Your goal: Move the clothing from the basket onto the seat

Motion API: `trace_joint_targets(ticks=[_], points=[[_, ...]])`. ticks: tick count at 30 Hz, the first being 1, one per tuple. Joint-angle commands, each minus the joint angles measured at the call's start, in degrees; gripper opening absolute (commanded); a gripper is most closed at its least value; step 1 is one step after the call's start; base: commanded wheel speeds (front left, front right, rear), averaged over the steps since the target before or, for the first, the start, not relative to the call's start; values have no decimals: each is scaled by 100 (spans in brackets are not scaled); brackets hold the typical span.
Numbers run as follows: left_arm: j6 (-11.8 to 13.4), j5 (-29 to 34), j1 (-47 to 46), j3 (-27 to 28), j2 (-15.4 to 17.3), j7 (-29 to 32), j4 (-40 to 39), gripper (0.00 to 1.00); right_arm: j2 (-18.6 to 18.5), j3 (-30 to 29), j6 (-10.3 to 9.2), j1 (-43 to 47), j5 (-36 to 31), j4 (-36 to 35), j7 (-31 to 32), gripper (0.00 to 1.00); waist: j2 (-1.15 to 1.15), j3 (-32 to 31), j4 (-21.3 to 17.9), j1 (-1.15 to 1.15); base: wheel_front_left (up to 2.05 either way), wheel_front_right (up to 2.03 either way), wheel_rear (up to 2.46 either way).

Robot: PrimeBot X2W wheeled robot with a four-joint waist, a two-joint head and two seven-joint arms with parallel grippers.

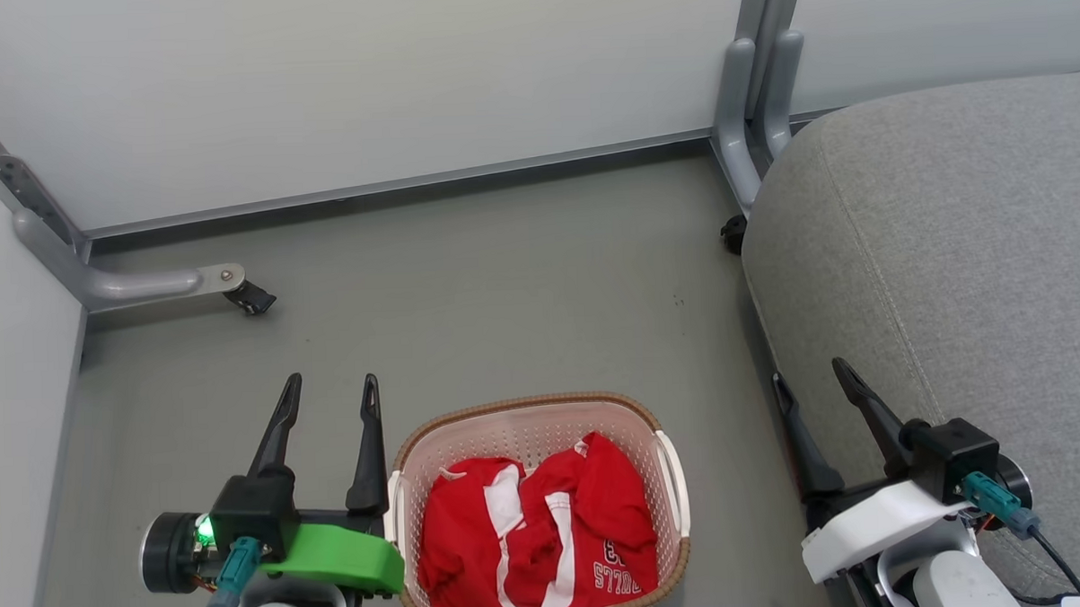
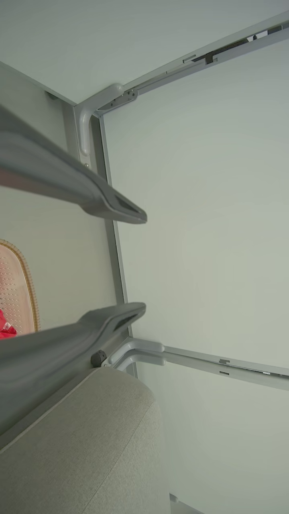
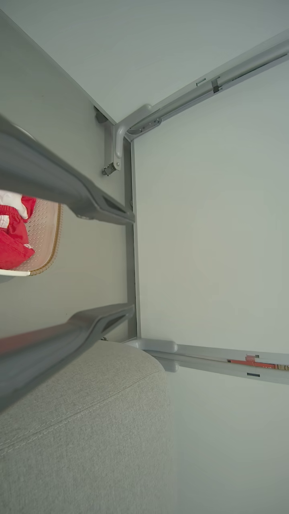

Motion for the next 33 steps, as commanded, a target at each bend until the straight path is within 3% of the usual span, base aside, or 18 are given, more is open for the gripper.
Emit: trace_joint_targets(ticks=[1,16,33], points=[[-25,-29,-104,6,37,-2,-2,100,-32,-2,0,-83,-4,3,-28,100,0,22,-6,0,0,0,0],[-341,237,-733,-101,66,0,478,100,-32,179,-1,-381,-20,-214,-28,100,0,539,-529,0,0,0,0],[-580,408,-2197,-676,385,1,1820,100,-26,290,-1,-1069,109,-711,-28,100,0,1934,-1547,0,0,0,0]])
